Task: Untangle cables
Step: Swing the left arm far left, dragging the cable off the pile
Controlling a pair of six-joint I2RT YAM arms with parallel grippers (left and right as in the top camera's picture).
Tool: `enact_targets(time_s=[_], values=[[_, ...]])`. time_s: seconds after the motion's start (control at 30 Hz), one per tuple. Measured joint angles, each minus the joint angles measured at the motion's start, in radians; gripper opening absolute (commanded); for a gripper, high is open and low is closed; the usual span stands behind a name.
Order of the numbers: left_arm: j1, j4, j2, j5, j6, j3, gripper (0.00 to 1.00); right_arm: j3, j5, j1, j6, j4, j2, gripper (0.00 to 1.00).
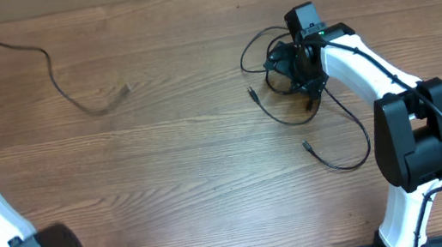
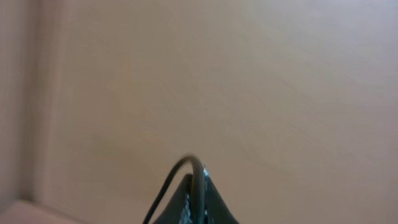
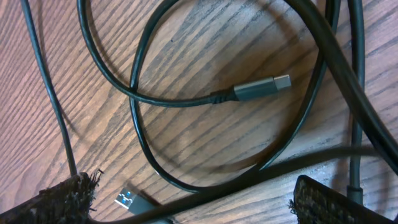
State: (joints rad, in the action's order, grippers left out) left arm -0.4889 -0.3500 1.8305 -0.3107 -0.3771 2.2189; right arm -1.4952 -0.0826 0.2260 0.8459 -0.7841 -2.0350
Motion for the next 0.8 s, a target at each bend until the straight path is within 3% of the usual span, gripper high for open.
enact_targets(time_s=[0.17,0.3,0.6,0.8], values=[[-0.06,-0.204,0.119,0.165,0.037,0.325,0.04,0.0,0.0,0.004,-0.006,-0.014,0.0,1.0],[-0.097,-0.324,0.179,0.213,0.041,0.344,0.04,0.0,0.0,0.004,-0.009,-0.02,0.0,1.0],[-0.093,-0.629,0.516,0.217,0.031,0.339,0.04,0.0,0.0,0.004,-0.009,-0.039,0.0,1.0],[-0.067,-0.71,0.629,0.171,-0.102,0.338,0.06,0.0,0.0,0.004,-0.008,-0.04,0.0,1.0]])
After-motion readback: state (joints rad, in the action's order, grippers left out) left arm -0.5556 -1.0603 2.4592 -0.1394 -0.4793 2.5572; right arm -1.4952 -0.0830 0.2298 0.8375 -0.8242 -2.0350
